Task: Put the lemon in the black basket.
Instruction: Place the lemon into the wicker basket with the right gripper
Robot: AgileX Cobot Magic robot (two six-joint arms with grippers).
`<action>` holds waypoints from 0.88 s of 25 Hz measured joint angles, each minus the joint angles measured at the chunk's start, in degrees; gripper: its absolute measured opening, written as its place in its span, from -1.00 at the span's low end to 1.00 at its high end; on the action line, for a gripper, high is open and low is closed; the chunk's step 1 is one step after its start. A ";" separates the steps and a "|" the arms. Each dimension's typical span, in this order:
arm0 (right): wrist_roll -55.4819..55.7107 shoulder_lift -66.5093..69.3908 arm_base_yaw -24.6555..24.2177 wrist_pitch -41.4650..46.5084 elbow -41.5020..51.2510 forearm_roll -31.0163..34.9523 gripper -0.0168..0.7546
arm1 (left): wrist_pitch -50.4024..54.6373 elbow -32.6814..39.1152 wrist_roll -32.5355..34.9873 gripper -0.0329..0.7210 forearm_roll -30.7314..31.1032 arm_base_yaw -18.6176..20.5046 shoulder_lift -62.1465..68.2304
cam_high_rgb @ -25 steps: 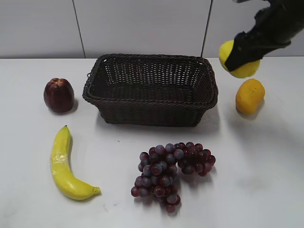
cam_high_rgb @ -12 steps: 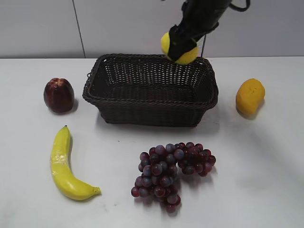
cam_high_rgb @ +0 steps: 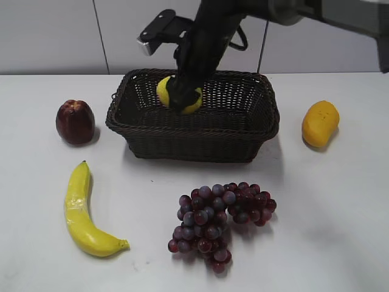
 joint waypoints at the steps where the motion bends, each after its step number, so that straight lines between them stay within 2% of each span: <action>1: -1.50 0.65 0.37 -0.92 0.00 0.91 0.50 | 0.00 0.00 0.00 0.24 0.00 0.00 0.00; 9: -8.67 4.84 0.80 -7.60 0.00 3.57 0.50 | 0.00 0.00 0.00 0.24 0.00 0.00 0.00; 22: -9.09 6.65 0.74 -8.96 -0.02 6.06 0.50 | 0.00 0.00 0.00 0.24 0.00 0.00 0.00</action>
